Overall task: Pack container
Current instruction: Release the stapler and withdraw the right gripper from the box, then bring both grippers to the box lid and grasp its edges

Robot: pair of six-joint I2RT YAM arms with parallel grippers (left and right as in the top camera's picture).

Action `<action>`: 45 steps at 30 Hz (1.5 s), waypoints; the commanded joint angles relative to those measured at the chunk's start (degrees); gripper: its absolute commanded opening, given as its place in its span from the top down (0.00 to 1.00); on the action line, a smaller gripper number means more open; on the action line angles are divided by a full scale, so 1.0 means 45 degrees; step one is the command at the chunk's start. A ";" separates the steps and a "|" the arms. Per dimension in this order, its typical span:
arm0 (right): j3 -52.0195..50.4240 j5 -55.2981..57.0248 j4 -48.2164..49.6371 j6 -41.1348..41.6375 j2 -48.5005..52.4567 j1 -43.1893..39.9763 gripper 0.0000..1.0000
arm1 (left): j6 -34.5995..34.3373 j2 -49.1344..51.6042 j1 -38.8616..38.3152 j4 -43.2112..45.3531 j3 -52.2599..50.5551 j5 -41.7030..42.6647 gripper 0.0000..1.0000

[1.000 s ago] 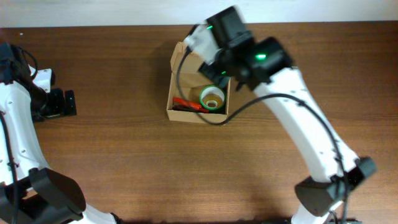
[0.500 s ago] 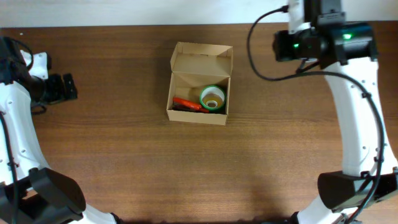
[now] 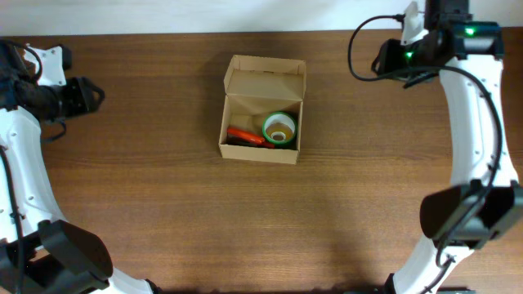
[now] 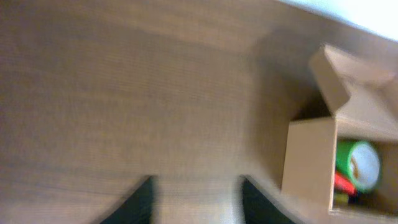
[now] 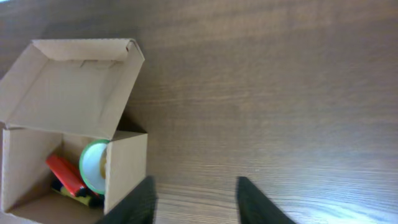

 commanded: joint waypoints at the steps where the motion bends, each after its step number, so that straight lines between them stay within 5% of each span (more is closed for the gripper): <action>1: 0.0097 -0.0641 -0.0015 0.0175 0.0486 -0.0005 0.82 | -0.1545 0.0019 -0.0015 0.0690 0.0010 0.0461 0.77; 3: 0.0097 -0.0641 0.0049 0.0233 0.0797 -0.0005 0.97 | -0.2069 0.0219 -0.0015 0.1292 0.0010 0.1039 0.85; 8: 0.0097 -0.0976 0.1054 0.0738 0.1360 -0.0005 0.96 | -0.2569 0.1792 -0.0112 0.2803 0.0010 0.4469 0.98; 15: 0.0097 -0.1564 0.2259 0.1617 0.2103 0.0000 0.96 | -0.6625 0.5056 -0.0942 0.6713 0.0015 0.8204 0.99; 24: 0.0097 -0.3789 0.2390 0.1695 0.3730 -0.0005 0.97 | -1.0501 0.6994 -0.2856 1.2250 0.0311 0.9952 0.98; 29: 0.0097 -0.5931 0.2715 0.1894 0.4750 -0.0005 0.97 | -1.0773 0.8034 -0.3565 1.2420 0.0729 1.0511 0.99; 45: 0.0087 -0.6892 0.3463 0.1928 0.5391 0.0588 0.96 | -1.0856 0.9568 -0.4410 1.1400 0.0733 1.0278 0.99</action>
